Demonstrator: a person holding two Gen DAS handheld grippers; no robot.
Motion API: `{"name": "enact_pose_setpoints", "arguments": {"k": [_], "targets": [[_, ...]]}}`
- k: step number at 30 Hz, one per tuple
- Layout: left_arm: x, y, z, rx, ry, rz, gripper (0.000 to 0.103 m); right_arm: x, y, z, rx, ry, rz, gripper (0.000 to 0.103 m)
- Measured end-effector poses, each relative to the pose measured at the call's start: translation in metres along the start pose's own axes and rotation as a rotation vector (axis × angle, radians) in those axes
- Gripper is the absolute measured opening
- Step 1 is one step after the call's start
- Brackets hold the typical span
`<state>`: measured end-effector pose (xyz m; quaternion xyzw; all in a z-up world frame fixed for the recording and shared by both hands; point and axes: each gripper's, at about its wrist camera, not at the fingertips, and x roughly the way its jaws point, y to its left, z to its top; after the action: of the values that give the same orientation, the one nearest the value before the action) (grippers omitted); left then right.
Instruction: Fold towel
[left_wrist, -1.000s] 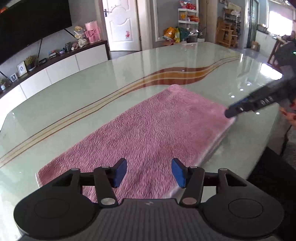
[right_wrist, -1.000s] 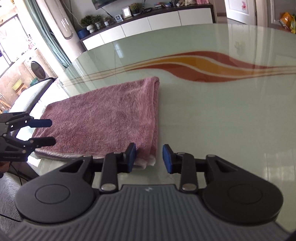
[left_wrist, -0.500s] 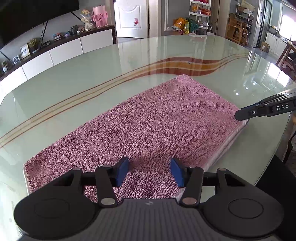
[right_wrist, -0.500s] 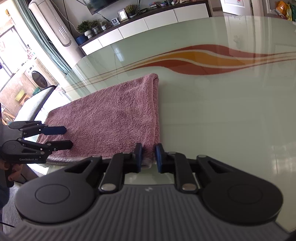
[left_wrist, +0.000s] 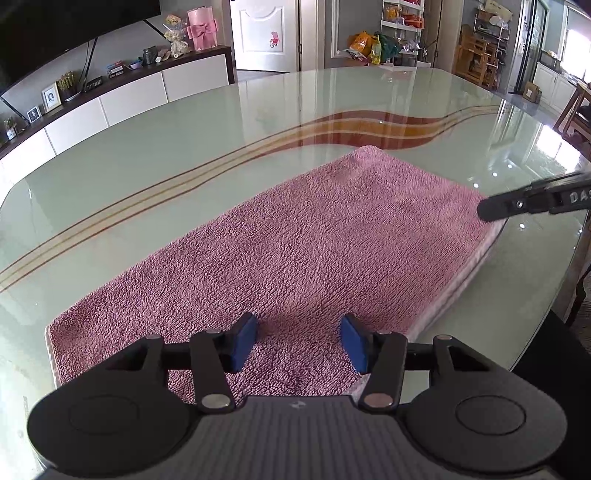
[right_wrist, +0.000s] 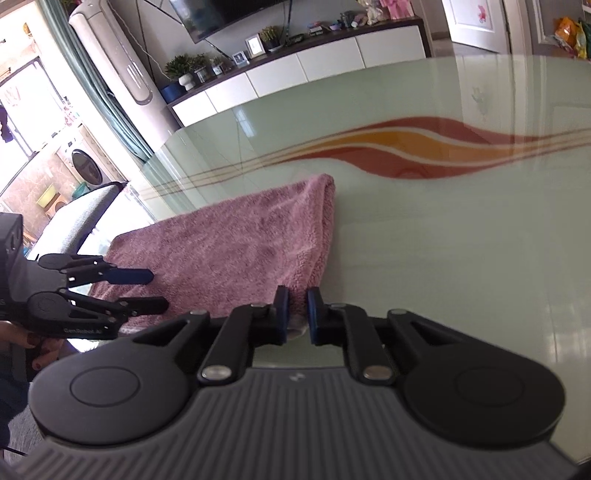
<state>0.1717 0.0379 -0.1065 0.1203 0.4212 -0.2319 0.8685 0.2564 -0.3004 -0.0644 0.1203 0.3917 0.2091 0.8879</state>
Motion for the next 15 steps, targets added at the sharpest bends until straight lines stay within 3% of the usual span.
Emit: {"name": "enact_pose_setpoints", "arguments": {"k": [7,15], "targets": [[-0.029,0.020,-0.007,-0.063,-0.044,0.033,0.054,-0.006,0.034,0.017,-0.078,-0.041,0.050,0.010],[-0.065,0.077,-0.043,-0.191,-0.012,0.055,0.054,0.007,0.090,0.039,-0.188,-0.072,0.160,0.010]]}}
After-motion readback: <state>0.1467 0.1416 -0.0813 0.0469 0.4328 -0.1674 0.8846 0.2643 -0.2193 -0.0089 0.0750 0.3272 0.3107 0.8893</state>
